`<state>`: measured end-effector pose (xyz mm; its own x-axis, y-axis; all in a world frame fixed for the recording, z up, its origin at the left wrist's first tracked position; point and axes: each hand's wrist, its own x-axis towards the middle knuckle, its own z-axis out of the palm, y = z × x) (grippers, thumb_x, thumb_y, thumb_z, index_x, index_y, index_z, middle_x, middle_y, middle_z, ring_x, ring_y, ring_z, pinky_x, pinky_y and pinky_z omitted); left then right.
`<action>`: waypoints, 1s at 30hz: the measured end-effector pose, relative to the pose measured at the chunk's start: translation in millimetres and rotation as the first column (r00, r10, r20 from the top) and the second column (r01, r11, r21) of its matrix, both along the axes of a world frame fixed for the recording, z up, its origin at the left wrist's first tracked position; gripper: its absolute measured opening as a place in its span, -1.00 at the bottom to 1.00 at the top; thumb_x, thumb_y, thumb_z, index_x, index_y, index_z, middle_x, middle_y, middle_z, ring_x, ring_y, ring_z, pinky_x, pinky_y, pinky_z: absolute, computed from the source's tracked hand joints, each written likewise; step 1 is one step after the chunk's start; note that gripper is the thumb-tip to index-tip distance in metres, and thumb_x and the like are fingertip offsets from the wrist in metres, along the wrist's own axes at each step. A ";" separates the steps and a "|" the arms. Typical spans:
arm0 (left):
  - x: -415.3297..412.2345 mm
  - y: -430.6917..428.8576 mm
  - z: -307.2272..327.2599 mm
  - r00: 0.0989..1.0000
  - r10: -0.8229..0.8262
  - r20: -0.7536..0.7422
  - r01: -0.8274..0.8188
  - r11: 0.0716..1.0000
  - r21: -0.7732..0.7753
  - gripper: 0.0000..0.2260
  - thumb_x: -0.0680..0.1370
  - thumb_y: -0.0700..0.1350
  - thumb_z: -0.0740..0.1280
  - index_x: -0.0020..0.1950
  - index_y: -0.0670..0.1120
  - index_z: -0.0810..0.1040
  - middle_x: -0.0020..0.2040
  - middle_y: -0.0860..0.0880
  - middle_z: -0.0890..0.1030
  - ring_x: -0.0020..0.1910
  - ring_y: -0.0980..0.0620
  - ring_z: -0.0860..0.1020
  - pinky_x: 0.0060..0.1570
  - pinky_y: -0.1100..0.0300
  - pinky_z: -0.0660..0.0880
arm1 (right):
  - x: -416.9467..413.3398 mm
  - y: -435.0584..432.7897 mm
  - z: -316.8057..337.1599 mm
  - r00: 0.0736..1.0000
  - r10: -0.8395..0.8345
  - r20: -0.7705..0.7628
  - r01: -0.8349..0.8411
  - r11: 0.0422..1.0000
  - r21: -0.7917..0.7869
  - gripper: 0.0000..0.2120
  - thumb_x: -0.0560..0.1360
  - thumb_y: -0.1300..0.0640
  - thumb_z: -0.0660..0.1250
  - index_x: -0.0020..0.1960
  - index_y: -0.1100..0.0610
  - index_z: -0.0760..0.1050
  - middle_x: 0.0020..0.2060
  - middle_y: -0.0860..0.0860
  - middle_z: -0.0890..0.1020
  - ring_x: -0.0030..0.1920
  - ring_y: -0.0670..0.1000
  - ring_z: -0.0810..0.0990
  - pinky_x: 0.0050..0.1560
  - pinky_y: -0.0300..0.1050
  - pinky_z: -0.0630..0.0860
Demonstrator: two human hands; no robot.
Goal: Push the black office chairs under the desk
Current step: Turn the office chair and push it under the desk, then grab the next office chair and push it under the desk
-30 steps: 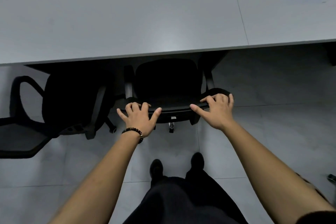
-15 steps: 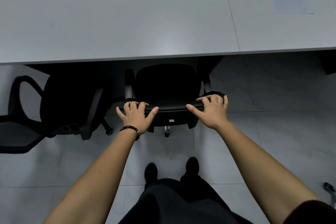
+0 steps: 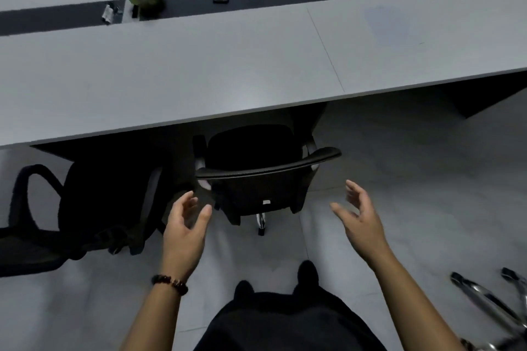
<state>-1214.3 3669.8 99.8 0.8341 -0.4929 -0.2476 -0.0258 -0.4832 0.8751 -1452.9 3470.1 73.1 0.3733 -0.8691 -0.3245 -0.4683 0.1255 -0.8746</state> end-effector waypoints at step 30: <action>-537.9 -104.6 1.4 0.343 -0.939 0.029 0.929 0.334 -0.159 -0.68 0.53 -0.15 0.35 0.26 -0.02 0.41 0.16 -0.03 0.54 0.12 0.06 0.54 0.04 0.22 0.47 | -550.2 276.1 10.3 0.296 -0.951 0.086 0.954 0.291 -0.071 -0.49 0.52 0.12 0.40 0.41 -0.08 0.34 0.32 -0.19 0.45 0.24 -0.30 0.45 0.29 -0.07 0.46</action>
<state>-1752.1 3565.2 101.2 -0.2066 -0.9681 -0.1417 -0.3359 -0.0659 0.9396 -2003.0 3746.2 83.4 -0.7327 -0.6410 -0.2288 -0.0561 0.3919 -0.9183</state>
